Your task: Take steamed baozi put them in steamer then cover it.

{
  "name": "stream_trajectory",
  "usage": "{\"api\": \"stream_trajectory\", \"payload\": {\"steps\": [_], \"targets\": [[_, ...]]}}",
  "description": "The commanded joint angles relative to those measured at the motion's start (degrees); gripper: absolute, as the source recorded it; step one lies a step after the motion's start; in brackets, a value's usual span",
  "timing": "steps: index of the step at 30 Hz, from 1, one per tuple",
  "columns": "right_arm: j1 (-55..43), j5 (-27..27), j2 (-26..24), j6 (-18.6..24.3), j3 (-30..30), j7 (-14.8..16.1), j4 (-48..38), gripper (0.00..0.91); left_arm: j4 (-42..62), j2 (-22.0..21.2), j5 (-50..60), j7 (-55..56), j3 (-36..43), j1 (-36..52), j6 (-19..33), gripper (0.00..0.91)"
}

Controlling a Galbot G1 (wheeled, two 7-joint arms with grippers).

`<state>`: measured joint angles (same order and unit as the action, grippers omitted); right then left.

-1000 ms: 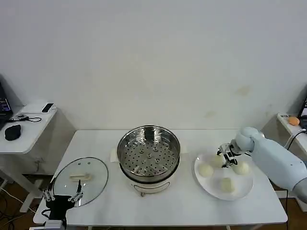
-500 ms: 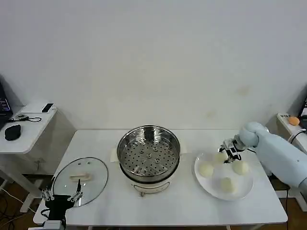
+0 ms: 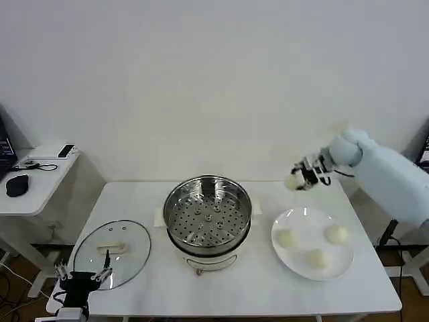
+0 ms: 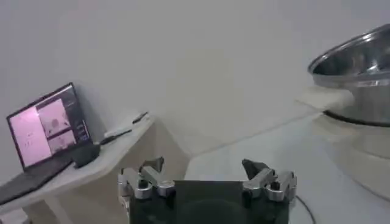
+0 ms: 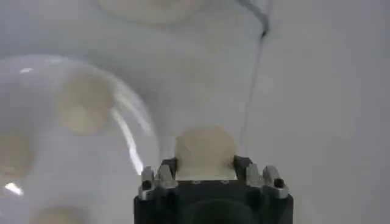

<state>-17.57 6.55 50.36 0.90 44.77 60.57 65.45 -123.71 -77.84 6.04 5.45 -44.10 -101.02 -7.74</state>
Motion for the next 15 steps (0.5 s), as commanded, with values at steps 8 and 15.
{"api": "stream_trajectory", "payload": {"steps": [8, 15], "targets": [[-14.55, -11.51, 13.9, 0.51, 13.25, -0.49, 2.14, 0.625, 0.21, 0.91, -0.85, -0.23, -0.73, -0.51, -0.06, 0.907], [-13.93, -7.8, 20.37, 5.86, 15.61, -0.43, 2.7, 0.625, 0.54, 0.65, -1.05, -0.3, -0.9, 0.03, -0.1, 0.907]]}}
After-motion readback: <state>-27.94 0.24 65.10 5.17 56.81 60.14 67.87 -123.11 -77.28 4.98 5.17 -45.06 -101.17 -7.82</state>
